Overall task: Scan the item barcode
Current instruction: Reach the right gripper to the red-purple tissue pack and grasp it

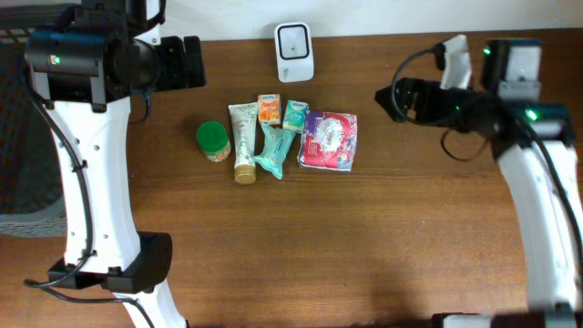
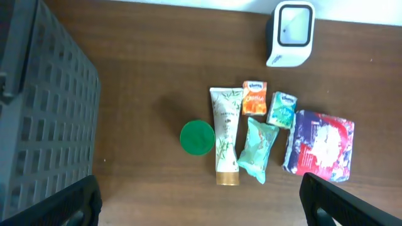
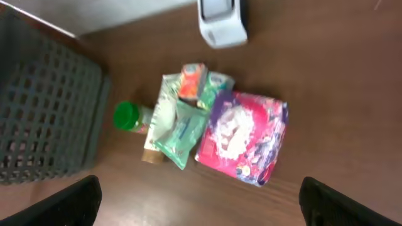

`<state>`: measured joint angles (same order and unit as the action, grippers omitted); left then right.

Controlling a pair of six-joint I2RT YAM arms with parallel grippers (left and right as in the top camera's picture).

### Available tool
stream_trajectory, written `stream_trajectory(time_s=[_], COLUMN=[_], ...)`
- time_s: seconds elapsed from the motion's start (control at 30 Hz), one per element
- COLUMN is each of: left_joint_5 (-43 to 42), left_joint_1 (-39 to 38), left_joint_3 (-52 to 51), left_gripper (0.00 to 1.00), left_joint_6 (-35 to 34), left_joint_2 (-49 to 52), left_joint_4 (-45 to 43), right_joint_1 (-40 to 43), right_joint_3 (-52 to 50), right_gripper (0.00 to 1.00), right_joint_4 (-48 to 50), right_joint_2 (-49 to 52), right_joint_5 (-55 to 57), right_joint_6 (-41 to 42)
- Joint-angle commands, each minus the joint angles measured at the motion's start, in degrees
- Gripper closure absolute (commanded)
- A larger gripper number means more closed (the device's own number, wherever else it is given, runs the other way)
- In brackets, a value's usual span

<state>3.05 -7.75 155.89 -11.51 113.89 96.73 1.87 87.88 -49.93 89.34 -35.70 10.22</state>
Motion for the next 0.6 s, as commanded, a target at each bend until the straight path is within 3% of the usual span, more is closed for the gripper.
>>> stream_trajectory(time_s=[0.0, 0.03, 0.1, 0.2, 0.3, 0.4, 0.47, 0.57], left_joint_5=[0.2, 0.2, 0.2, 0.2, 0.2, 0.2, 0.2, 0.2], left_joint_1=[0.04, 0.04, 0.04, 0.04, 0.04, 0.04, 0.04, 0.04], left_joint_3=[0.48, 0.48, 0.48, 0.48, 0.48, 0.48, 0.48, 0.48], left_gripper=[0.01, 0.01, 0.01, 0.01, 0.01, 0.01, 0.01, 0.01], left_joint_6=[0.92, 0.92, 0.92, 0.92, 0.92, 0.92, 0.92, 0.92], left_joint_2=[-0.76, -0.76, -0.76, -0.76, -0.76, -0.76, -0.76, -0.76], left_joint_4=[-0.02, -0.02, -0.02, -0.02, -0.02, -0.02, -0.02, -0.02], right_joint_1=[-0.37, -0.37, -0.37, -0.31, -0.37, -1.51, -3.13, -5.75], right_joint_3=[0.59, 0.57, 0.57, 0.57, 0.52, 0.52, 0.52, 0.52], right_gripper=[0.01, 0.04, 0.22, 0.28, 0.22, 0.23, 0.36, 0.44], right_joint_4=[-1.73, -1.75, -0.7, 0.83, 0.66, 0.83, 0.94, 1.57], right_joint_2=[10.16, 15.17, 23.78, 33.62, 37.88, 38.12, 38.12, 38.18], right_joint_5=[-3.08, -3.17, -10.62, -24.26, -20.63, -20.59, -17.29, -16.09], right_joint_6=[-0.15, -0.17, -3.8, -8.76, -9.64, -9.84, -9.79, -9.79])
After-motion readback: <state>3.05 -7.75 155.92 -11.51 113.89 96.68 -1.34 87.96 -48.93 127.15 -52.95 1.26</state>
